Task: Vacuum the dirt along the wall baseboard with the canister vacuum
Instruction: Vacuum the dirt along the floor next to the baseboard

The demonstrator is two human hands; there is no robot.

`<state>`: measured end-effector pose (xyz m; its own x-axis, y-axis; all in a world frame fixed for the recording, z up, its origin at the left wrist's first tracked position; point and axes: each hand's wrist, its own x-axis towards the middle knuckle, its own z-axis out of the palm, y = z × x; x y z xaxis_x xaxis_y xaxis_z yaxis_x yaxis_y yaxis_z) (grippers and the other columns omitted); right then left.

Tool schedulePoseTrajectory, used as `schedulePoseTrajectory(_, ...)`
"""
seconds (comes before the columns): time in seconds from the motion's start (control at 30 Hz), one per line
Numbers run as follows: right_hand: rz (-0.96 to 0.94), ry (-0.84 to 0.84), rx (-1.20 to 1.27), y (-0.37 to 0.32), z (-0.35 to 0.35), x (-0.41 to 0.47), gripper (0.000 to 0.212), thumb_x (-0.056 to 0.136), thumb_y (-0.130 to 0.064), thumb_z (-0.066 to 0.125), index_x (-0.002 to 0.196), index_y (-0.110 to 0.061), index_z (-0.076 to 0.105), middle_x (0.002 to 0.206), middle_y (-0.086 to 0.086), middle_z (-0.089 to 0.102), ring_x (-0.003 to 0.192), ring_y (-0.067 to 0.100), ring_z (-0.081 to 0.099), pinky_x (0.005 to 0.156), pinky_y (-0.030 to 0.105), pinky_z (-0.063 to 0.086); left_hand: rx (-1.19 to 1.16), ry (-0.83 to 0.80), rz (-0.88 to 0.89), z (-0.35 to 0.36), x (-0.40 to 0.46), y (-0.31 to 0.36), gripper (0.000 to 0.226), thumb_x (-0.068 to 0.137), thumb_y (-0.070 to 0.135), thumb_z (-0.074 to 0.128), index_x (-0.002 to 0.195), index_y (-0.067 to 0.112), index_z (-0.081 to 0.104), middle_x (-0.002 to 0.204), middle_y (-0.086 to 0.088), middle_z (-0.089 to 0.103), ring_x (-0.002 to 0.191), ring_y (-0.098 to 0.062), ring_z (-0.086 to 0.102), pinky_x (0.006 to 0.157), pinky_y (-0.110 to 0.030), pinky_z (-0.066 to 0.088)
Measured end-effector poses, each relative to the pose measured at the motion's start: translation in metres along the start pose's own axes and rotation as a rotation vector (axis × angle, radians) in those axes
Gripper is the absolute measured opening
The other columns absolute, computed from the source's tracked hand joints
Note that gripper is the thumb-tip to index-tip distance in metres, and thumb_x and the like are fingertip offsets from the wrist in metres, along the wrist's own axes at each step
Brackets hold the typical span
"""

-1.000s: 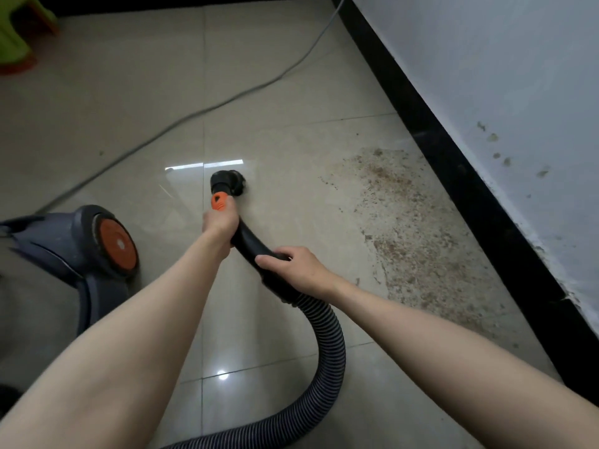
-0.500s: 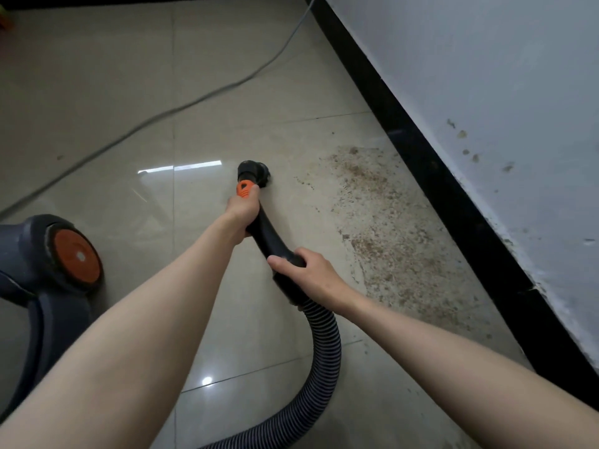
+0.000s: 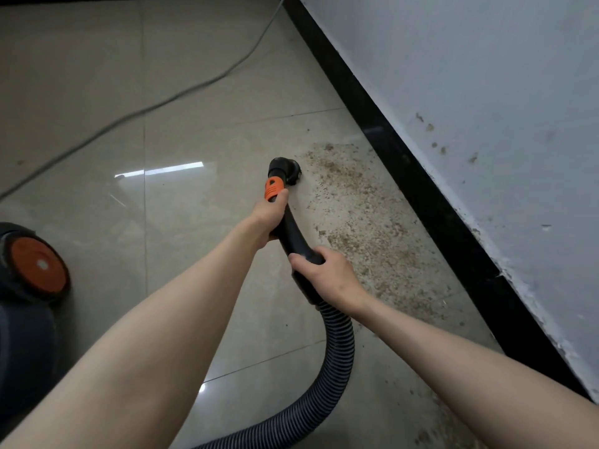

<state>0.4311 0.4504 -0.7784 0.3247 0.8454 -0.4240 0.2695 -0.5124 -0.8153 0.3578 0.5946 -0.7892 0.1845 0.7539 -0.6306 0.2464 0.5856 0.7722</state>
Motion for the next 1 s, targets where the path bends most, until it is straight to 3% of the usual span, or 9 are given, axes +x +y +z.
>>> schedulePoseTrajectory(0.13,-0.025,-0.038,-0.014,-0.010,-0.006,0.018,0.028,0.080,-0.048,0.065,0.079,-0.020,0.060,0.079,0.006,0.070,0.065,0.026,0.063,0.069,0.050,0.058,0.039,0.020,0.023,0.002,0.004,0.004,0.046,0.097,0.040,0.046,0.125,0.003,0.044,0.106,-0.012,0.054,0.095,-0.028,0.056,0.082,-0.039,0.051)
schedulePoseTrajectory(0.3,-0.032,-0.051,-0.044,-0.016,-0.006,0.039,0.027,0.078,-0.052,0.064,0.076,-0.025,0.059,0.072,0.001,0.066,0.068,0.026,0.066,0.070,0.048,0.059,0.076,0.019,0.002,-0.001,0.016,0.014,0.054,0.100,0.043,0.032,0.136,0.003,0.035,0.128,-0.018,0.051,0.114,-0.032,0.054,0.093,-0.043,0.049)
schedulePoseTrajectory(0.43,-0.035,-0.029,-0.051,-0.013,-0.010,0.054,0.027,0.076,-0.053,0.064,0.071,-0.027,0.057,0.066,-0.004,0.064,0.063,0.021,0.065,0.064,0.044,0.059,0.074,-0.006,0.006,0.004,0.026,0.018,0.054,0.100,0.043,0.031,0.135,0.002,0.036,0.118,-0.017,0.053,0.109,-0.031,0.055,0.085,-0.040,0.050)
schedulePoseTrajectory(0.6,-0.045,0.051,-0.004,-0.005,-0.017,0.071,0.031,0.077,-0.054,0.063,0.076,-0.025,0.053,0.072,0.000,0.066,0.064,0.026,0.066,0.062,0.047,0.057,0.091,-0.003,0.093,0.021,0.045,0.023,0.053,0.099,0.045,0.035,0.131,0.002,0.040,0.112,-0.015,0.053,0.106,-0.029,0.056,0.095,-0.044,0.049)
schedulePoseTrajectory(0.7,-0.061,0.085,0.040,0.000,-0.018,0.082,0.026,0.082,-0.049,0.064,0.072,-0.026,0.056,0.066,-0.002,0.064,0.057,0.022,0.063,0.058,0.045,0.056,0.068,-0.010,0.118,0.030,0.057,0.025,0.049,0.098,0.044,0.039,0.124,0.003,0.044,0.094,-0.008,0.052,0.090,-0.024,0.055,0.086,-0.039,0.050)
schedulePoseTrajectory(0.8,-0.068,0.106,0.083,-0.001,-0.020,0.096,0.024,0.085,-0.045,0.065,0.072,-0.025,0.061,0.061,-0.003,0.063,0.052,0.019,0.061,0.053,0.040,0.053,0.048,-0.028,0.171,0.031,0.068,0.025,0.046,0.098,0.047,0.038,0.118,0.007,0.048,0.097,-0.006,0.057,0.087,-0.021,0.059,0.077,-0.034,0.052)
schedulePoseTrajectory(0.9,-0.049,0.116,0.162,-0.009,-0.023,0.114,0.023,0.087,-0.042,0.066,0.074,-0.024,0.062,0.065,0.003,0.064,0.058,0.025,0.063,0.053,0.039,0.053,0.316,0.122,0.292,0.018,0.087,0.014,0.049,0.099,0.049,0.030,0.129,0.015,0.048,0.127,-0.011,0.056,0.116,-0.027,0.053,0.097,-0.041,0.043)
schedulePoseTrajectory(1.0,-0.016,0.122,0.319,-0.017,-0.025,0.132,0.023,0.089,-0.040,0.065,0.079,-0.019,0.063,0.066,0.007,0.064,0.051,0.026,0.063,0.042,0.031,0.049,0.941,0.201,0.249,-0.013,0.107,-0.017,0.063,0.096,0.055,0.033,0.151,0.028,0.016,0.158,-0.009,0.013,0.145,-0.031,0.010,0.113,-0.054,0.013)
